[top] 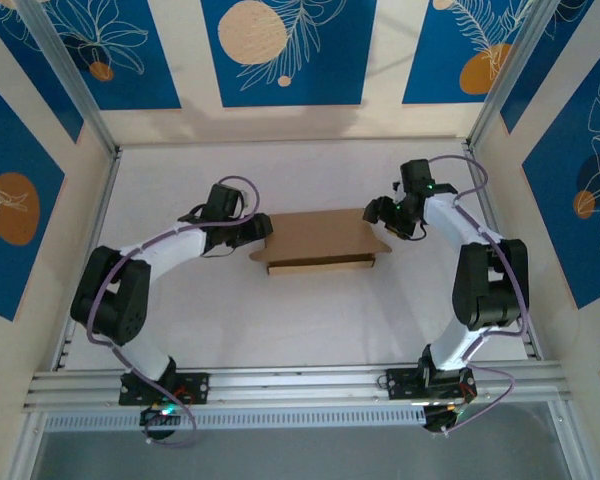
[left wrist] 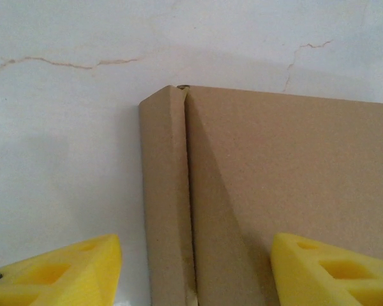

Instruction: Fold the paper box

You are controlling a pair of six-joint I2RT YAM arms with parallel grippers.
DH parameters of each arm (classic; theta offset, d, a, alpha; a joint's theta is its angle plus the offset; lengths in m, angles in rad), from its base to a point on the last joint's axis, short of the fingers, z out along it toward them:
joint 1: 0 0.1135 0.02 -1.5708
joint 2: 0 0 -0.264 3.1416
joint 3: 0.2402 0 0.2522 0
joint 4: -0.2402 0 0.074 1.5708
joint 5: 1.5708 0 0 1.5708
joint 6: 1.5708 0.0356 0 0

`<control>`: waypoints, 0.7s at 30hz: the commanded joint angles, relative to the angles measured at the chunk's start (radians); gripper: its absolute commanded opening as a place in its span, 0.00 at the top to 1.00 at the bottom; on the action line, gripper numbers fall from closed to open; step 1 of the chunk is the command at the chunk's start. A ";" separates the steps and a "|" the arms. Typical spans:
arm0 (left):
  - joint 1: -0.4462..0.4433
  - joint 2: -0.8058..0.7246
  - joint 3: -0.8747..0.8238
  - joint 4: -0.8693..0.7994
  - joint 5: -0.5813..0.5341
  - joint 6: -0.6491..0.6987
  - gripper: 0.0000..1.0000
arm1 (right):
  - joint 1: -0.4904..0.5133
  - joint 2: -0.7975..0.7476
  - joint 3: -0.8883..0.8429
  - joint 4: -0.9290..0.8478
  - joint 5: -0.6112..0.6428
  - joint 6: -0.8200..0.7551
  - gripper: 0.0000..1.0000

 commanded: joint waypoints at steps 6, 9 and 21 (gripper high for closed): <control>0.008 0.072 -0.102 0.090 0.003 -0.044 0.40 | 0.023 0.066 -0.091 0.049 0.025 -0.018 0.43; 0.008 0.107 -0.129 0.117 0.003 -0.052 0.41 | 0.029 0.095 -0.102 0.051 0.042 -0.020 0.49; 0.007 0.137 -0.136 0.102 -0.006 0.008 0.50 | 0.024 0.004 -0.154 0.125 -0.044 -0.021 0.39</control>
